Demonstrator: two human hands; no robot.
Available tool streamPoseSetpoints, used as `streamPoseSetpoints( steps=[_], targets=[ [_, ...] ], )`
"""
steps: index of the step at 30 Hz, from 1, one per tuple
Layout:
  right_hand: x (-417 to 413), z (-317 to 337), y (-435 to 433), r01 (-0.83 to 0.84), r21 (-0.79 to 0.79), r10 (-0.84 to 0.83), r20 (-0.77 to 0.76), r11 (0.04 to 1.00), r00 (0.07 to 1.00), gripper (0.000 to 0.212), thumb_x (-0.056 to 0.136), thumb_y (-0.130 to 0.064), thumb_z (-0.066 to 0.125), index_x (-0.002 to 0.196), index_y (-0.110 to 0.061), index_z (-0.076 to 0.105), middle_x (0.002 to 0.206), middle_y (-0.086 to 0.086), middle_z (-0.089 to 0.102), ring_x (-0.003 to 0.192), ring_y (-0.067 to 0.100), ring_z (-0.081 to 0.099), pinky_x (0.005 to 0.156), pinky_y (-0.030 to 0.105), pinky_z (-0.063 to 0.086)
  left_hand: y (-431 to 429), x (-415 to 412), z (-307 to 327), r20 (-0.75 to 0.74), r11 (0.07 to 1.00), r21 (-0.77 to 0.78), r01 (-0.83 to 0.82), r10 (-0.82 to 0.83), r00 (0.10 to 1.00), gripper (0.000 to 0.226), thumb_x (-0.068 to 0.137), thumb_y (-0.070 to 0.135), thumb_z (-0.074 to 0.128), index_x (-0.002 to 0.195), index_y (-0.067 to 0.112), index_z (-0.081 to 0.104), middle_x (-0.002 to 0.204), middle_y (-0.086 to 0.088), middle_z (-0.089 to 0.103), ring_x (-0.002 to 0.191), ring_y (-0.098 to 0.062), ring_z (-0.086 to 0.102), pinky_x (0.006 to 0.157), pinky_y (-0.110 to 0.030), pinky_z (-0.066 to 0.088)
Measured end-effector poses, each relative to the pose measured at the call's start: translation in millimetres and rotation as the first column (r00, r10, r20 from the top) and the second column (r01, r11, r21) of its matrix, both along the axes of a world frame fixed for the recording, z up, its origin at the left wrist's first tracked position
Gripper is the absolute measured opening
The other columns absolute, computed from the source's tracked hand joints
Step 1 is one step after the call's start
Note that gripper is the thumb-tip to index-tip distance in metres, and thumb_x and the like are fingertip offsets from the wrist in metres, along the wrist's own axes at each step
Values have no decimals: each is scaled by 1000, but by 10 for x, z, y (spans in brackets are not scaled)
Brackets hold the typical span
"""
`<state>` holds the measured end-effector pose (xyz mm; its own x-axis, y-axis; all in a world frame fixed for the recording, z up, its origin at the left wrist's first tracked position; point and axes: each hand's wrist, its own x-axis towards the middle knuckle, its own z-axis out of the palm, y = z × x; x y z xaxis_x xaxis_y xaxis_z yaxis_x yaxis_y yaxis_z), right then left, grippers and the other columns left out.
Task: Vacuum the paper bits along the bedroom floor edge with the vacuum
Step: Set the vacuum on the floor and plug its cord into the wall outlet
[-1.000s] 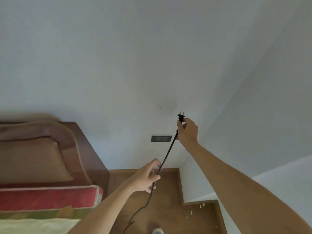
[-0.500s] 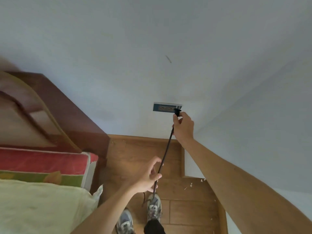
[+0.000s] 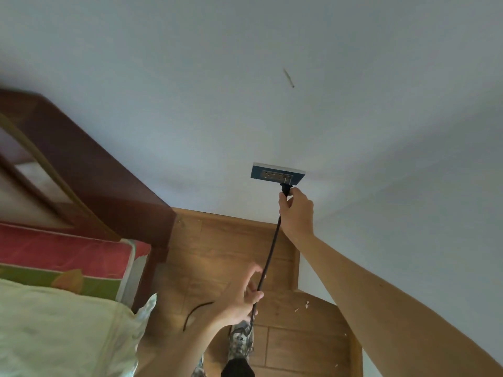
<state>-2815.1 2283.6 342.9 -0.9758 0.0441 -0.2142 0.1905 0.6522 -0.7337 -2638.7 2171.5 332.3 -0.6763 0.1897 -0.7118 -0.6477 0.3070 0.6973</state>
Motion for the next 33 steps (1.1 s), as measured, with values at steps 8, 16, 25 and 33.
streamPoseSetpoints(
  steps=[8,16,25,33],
  targets=[
    [-5,-17,-2,-80,49,83,-69,996,994,21,102,-19,53,98,-2,63,61,-1,53,51,11,48,51,26,36,19,-18,-15,-14,1000,-30,-1,1,1000,30,100,14,55,122,32,45,93,-2,49,67,-8,58,66,-39,63],
    [-23,0,-25,-50,67,55,-84,996,995,23,102,-20,52,106,-1,65,64,0,54,51,7,46,49,18,30,56,-73,3,-49,999,-35,10,-12,999,32,100,14,56,126,28,45,93,-1,47,66,-8,56,67,-44,60],
    [-8,33,-77,-74,27,76,-101,997,992,21,103,-15,49,95,0,62,66,-2,53,50,3,45,48,10,39,-24,-101,-16,-77,997,-49,63,-67,995,29,101,16,54,123,33,45,94,-1,48,70,-10,58,70,-47,60],
    [-73,44,33,-174,23,176,-111,984,978,28,101,-11,52,74,-3,55,51,-5,45,38,9,41,41,19,33,-41,-135,-43,-127,996,-53,70,-76,989,30,102,14,51,130,23,46,90,2,49,76,-13,56,71,-33,60]
  ],
)
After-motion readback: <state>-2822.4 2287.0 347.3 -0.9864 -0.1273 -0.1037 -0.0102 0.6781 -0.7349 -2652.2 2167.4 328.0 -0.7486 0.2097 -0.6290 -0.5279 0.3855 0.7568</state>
